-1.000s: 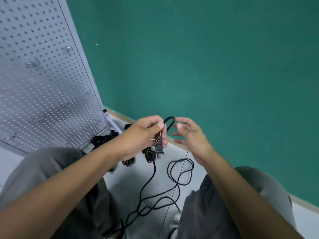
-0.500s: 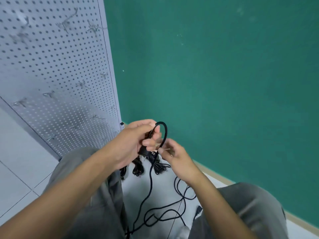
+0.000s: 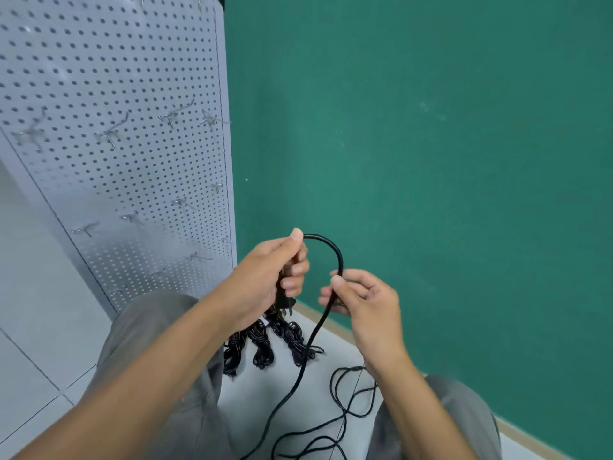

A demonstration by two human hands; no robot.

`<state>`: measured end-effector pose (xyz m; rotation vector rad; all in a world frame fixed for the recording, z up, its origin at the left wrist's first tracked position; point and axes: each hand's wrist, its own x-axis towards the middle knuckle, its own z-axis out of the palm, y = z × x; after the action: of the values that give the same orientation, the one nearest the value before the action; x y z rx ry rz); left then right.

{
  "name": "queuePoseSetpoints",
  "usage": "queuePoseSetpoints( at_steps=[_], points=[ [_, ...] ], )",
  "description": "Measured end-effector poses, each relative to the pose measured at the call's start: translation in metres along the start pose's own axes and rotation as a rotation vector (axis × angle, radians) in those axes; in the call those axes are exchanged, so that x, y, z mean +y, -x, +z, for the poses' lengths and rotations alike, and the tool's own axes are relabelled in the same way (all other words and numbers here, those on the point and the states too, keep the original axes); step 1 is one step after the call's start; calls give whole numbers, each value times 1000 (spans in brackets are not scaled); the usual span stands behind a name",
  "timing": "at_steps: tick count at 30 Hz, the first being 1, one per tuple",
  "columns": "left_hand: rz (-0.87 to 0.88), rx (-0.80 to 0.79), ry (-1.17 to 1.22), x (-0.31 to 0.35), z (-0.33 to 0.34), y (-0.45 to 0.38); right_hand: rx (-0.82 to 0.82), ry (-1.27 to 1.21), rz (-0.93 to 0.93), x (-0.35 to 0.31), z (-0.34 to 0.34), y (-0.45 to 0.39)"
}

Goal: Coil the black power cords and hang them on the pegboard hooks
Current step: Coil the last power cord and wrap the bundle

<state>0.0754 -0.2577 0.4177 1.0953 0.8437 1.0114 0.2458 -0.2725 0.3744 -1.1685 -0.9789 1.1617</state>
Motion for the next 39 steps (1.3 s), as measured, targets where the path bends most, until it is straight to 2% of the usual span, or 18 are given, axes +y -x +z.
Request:
queuePoseSetpoints(
  at_steps=[6,11,15,19,22,26,29,34,36,39],
  points=[
    [40,-76,42,4,8,11,94,55,-155,-44,-9,2],
    [52,6,-7,8,19,8,79,116,-258,-74,-14,7],
    [56,-4,3,11,25,9,10,218,-225,-73,-19,10],
    [54,-11,-58,8,28,13,-13,513,-224,-51,-35,9],
    [30,-19,-74,-4,32,18,-29,476,-146,-39,-42,18],
    [-20,-15,-80,-18,41,22,32,398,-164,-68,-48,20],
    [-15,-41,-47,-17,48,19,-5,381,-176,-101,-46,20],
    [31,-89,-39,-8,50,16,1,364,-208,-101,-43,21],
    [35,-94,-41,-7,47,18,-10,416,-213,-86,-44,19],
    [10,-99,-75,-12,44,22,-49,683,-214,-50,-52,12]
  ],
)
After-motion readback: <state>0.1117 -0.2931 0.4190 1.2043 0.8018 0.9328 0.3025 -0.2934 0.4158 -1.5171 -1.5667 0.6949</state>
